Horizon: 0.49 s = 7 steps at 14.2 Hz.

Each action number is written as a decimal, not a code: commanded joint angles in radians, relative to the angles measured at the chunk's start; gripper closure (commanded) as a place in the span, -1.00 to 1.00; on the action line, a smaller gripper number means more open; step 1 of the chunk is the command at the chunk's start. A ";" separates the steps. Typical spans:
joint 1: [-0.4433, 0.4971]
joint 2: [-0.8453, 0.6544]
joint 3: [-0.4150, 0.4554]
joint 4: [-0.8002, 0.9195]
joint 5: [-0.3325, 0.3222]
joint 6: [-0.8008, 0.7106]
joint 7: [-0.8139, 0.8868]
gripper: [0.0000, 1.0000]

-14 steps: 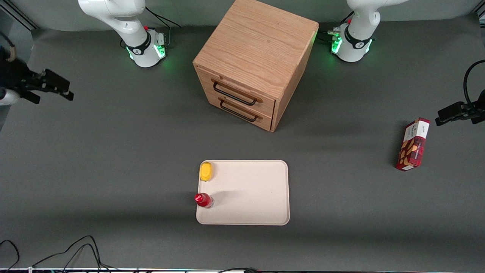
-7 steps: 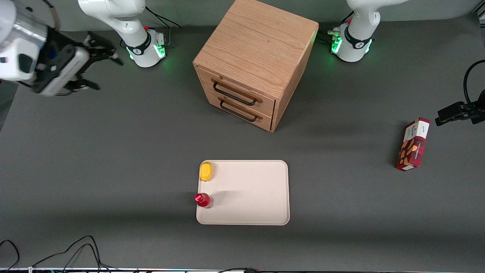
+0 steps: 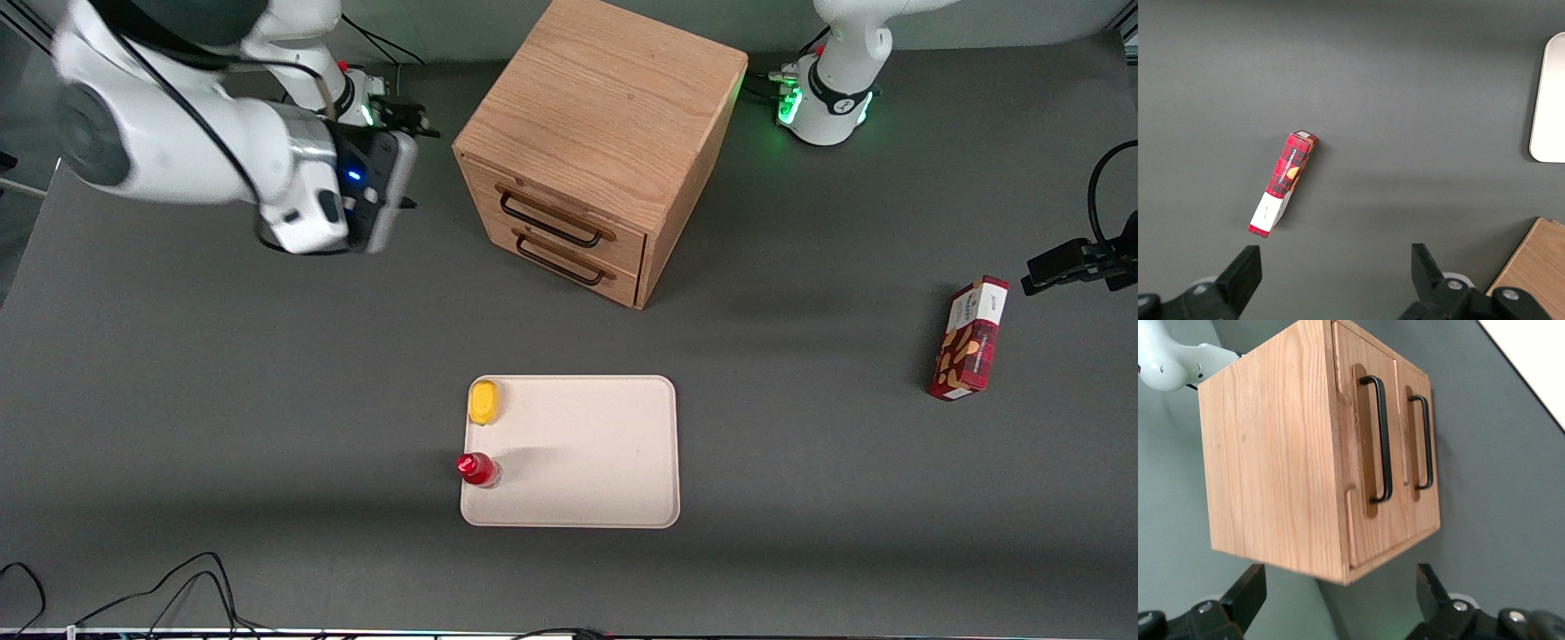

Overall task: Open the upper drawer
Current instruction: 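Move the right gripper toward the upper drawer's black handle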

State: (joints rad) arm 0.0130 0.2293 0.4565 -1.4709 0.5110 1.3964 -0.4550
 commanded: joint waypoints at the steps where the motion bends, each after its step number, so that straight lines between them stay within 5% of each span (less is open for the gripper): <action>1: 0.005 0.042 0.014 -0.051 0.004 0.091 -0.027 -1.00; 7: 0.033 0.139 0.074 -0.112 -0.055 0.309 0.096 -1.00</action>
State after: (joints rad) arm 0.0346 0.3474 0.4919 -1.5663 0.4941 1.6373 -0.4242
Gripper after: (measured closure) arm 0.000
